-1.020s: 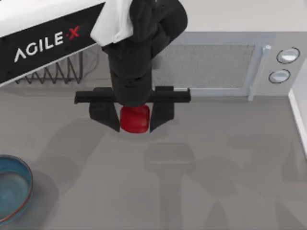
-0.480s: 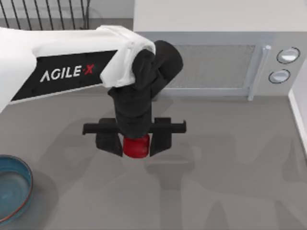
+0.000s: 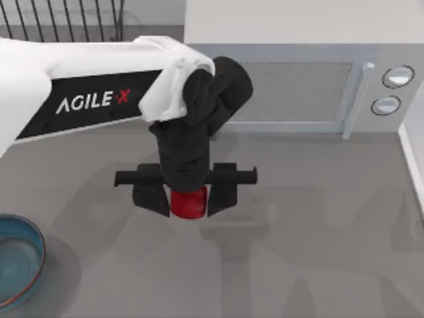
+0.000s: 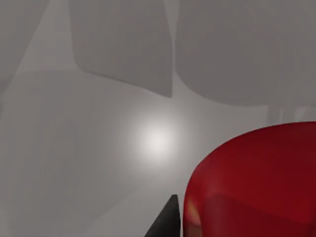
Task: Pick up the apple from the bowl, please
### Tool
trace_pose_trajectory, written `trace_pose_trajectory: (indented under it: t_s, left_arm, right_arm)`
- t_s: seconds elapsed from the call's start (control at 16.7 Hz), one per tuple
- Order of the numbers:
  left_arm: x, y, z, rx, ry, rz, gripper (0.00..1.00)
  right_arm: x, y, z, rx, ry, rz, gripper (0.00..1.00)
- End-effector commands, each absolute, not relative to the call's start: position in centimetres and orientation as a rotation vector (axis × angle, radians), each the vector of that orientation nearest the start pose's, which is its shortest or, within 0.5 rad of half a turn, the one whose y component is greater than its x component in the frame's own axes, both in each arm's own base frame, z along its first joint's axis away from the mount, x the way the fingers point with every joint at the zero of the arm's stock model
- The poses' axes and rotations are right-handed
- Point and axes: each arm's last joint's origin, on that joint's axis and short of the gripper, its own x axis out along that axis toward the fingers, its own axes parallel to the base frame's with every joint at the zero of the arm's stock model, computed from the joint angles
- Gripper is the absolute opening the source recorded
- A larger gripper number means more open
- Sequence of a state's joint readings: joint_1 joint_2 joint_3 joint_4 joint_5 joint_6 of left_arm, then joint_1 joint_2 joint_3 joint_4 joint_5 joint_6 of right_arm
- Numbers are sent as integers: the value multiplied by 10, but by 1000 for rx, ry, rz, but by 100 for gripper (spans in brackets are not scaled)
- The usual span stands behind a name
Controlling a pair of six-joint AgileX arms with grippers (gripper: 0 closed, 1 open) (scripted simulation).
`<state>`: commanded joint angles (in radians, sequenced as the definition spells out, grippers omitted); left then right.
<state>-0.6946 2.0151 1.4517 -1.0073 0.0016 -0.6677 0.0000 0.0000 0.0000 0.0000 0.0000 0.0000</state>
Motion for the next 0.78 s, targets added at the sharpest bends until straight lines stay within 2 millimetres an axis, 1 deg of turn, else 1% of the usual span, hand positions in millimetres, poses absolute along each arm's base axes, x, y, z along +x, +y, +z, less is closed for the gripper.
trace_pose_trajectory:
  t_s: [0.42, 0.48, 0.78]
  left_arm:
    - [293, -240, 159, 16, 1571, -16, 98]
    - [293, -240, 159, 16, 1571, -16, 100]
    - [293, -240, 159, 16, 1571, -16, 100]
  right_arm:
    - [106, -1, 160, 0, 0, 0, 100]
    - [106, -1, 160, 0, 0, 0, 100]
    - [106, -1, 160, 0, 0, 0, 100]
